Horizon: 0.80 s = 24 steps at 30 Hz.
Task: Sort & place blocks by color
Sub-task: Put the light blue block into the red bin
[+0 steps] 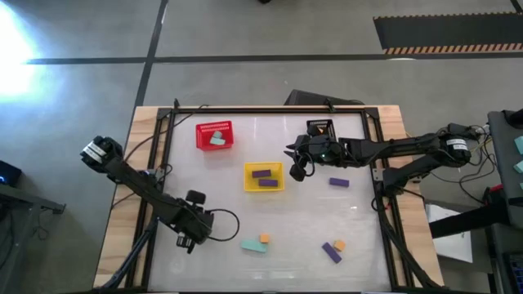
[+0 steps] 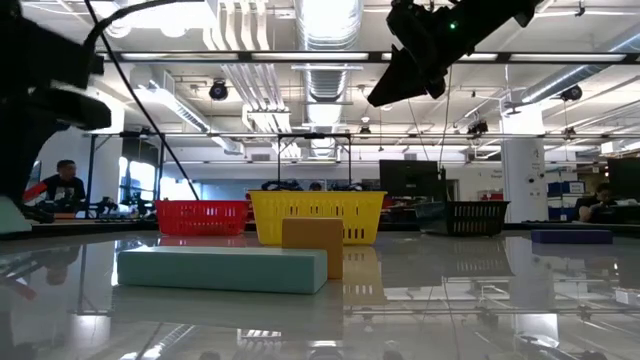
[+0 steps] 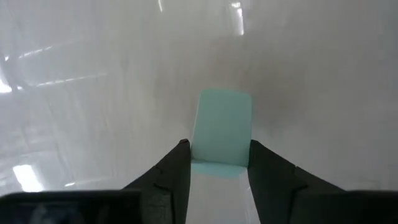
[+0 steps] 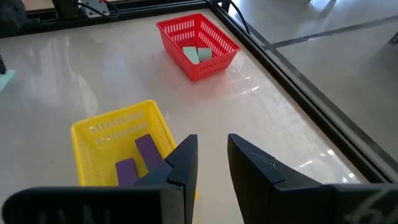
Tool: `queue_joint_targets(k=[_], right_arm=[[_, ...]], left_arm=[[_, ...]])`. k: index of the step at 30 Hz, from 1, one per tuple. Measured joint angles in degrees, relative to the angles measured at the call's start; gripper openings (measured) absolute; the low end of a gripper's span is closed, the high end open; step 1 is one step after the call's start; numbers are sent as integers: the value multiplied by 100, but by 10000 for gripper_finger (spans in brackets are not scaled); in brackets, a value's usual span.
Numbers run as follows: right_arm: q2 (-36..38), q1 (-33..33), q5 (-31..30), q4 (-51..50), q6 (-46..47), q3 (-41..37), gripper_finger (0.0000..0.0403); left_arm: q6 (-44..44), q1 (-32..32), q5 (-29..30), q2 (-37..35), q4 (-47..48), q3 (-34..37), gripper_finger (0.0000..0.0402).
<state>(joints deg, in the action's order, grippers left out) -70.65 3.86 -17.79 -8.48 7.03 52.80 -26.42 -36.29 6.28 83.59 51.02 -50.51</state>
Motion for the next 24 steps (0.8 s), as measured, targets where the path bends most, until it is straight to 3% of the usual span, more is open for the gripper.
queue_joint_targets(k=[5, 9, 14, 18, 24], right_arm=[[4, 0, 27, -107, 2, 0, 86], [19, 0, 35, -260, 2, 0, 89], [92, 0, 38, -462, 5, 0, 83], [115, 0, 37, -639, 60, 0, 76], [122, 0, 36, -944, 135, 0, 79]], left_arm=[[400, 495, 90, -28, 565, -628, 122], [951, 1344, 203, -100, 983, -1163, 124], [2038, 2819, 292, -313, 1151, -1460, 125], [2988, 4273, 722, -422, 1113, -1450, 126], [3622, 6441, 1048, -398, 524, -1280, 127]])
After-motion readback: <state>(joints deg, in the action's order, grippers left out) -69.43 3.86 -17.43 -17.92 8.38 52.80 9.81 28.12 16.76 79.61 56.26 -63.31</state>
